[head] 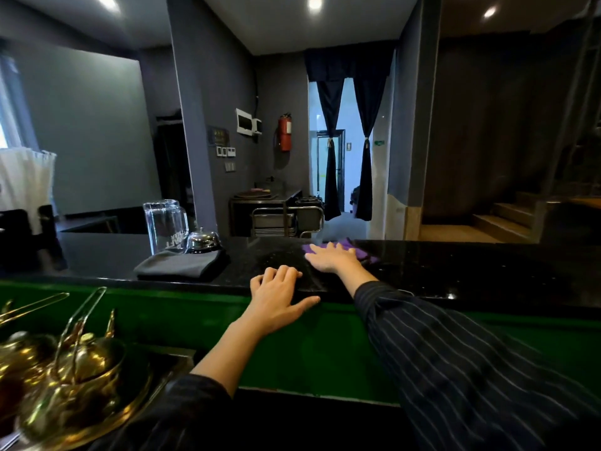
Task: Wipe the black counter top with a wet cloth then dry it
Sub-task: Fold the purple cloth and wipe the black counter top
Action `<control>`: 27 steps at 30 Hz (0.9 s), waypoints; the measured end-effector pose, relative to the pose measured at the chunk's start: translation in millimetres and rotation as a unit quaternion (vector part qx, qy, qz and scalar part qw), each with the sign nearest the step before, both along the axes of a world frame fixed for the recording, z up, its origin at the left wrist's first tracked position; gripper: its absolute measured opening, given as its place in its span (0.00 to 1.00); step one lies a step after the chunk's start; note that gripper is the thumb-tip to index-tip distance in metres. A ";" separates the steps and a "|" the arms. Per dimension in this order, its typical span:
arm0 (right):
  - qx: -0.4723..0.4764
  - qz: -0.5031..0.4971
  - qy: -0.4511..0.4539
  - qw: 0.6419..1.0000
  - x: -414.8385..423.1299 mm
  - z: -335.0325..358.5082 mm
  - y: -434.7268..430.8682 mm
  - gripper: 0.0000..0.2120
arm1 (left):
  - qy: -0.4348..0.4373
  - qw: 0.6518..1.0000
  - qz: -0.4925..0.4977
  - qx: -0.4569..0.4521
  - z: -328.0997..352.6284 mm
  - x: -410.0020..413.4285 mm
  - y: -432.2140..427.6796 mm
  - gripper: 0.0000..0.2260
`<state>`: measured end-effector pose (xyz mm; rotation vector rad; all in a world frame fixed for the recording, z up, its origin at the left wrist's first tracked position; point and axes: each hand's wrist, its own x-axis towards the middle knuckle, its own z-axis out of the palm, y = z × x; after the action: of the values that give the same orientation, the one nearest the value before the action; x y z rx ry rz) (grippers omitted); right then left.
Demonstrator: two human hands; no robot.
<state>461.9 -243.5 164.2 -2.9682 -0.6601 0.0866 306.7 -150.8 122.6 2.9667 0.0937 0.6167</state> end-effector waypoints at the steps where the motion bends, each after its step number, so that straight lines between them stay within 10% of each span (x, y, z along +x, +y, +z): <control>1: -0.001 0.031 0.006 0.999 -6.8 1.4 10.5 0.28 | 0.010 1.000 -0.003 0.000 3.1 1.0 1.9 0.29; 7: 0.011 0.116 0.021 0.993 -20.3 1.5 -18.7 0.25 | 0.042 0.999 0.017 0.006 -5.5 -23.7 48.7 0.27; 19: -0.001 -0.159 0.005 0.987 28.1 -1.9 -21.8 0.29 | 0.008 0.999 0.006 0.042 -20.7 -34.9 71.5 0.28; 27: 0.013 0.111 0.028 0.993 -34.3 2.4 54.9 0.25 | 0.039 0.997 0.018 0.058 -13.2 -35.6 69.0 0.39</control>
<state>427.5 -188.6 166.6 -2.8448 -0.9737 0.1747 271.2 -81.8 109.3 3.1082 0.1228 0.5269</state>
